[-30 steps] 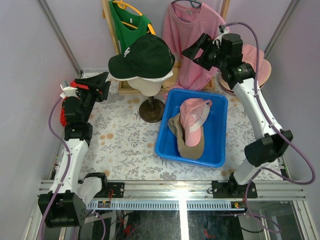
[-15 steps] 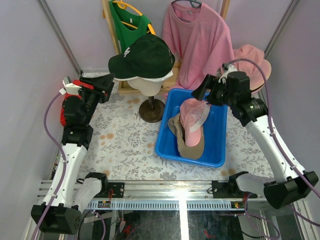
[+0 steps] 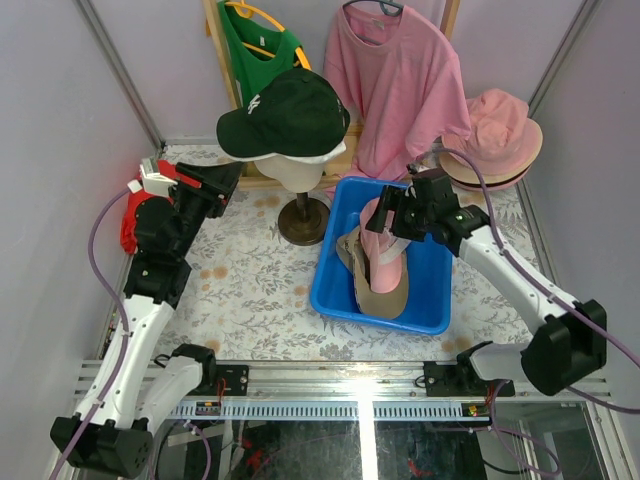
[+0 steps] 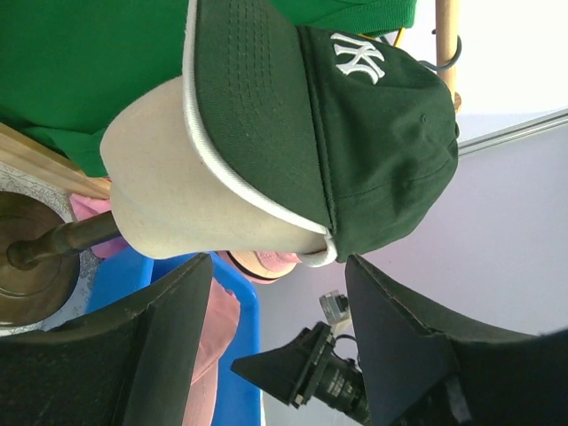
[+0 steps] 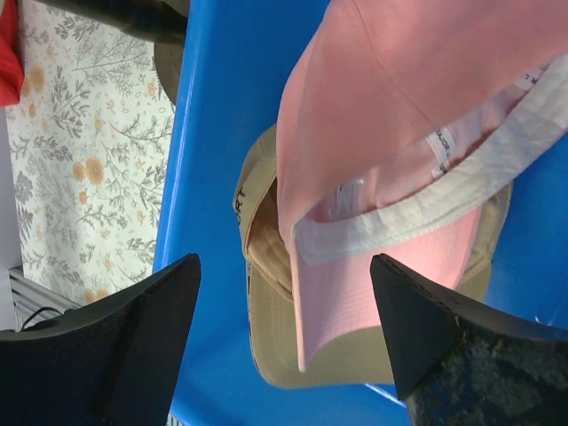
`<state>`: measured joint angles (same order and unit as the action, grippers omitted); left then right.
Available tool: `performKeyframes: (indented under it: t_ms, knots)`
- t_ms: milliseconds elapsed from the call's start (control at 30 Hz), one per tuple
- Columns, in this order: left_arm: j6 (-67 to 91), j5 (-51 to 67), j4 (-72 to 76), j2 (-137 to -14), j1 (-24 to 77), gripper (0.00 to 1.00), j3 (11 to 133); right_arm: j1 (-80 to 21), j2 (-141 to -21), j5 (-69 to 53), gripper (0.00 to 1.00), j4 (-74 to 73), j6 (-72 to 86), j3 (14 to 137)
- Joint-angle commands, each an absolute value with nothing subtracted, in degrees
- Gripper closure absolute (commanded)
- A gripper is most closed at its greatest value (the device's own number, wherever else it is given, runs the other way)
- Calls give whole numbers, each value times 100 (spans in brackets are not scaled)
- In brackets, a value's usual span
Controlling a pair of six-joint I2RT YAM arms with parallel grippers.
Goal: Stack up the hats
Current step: Pick up the hat from the bin.
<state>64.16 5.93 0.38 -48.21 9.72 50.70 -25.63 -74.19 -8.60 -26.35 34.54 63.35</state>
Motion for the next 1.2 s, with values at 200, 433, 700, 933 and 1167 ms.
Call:
performKeyframes:
  t_ms: [200, 433, 700, 933, 1167]
  knots:
    - [6054, 453, 6, -4561, 1183, 39, 5119, -2621, -8772, -928, 25, -1702, 3810, 6839]
    - [5916, 496, -127, -4471, 1217, 39, 5262, -2618, -8326, -647, 93, -1949, 3743, 6786]
    - [5974, 705, -123, -4449, 1320, 39, 5415, -2620, -6894, -419, 100, -2866, 3705, 7078]
    - [6089, 928, -125, -4408, 1438, 38, 5568, -2618, -6481, -405, 100, -3080, 3863, 7980]
    - [6370, 1618, -20, -4648, 1501, 36, 6142, -2613, -6740, -516, 100, -2318, 4135, 9640]
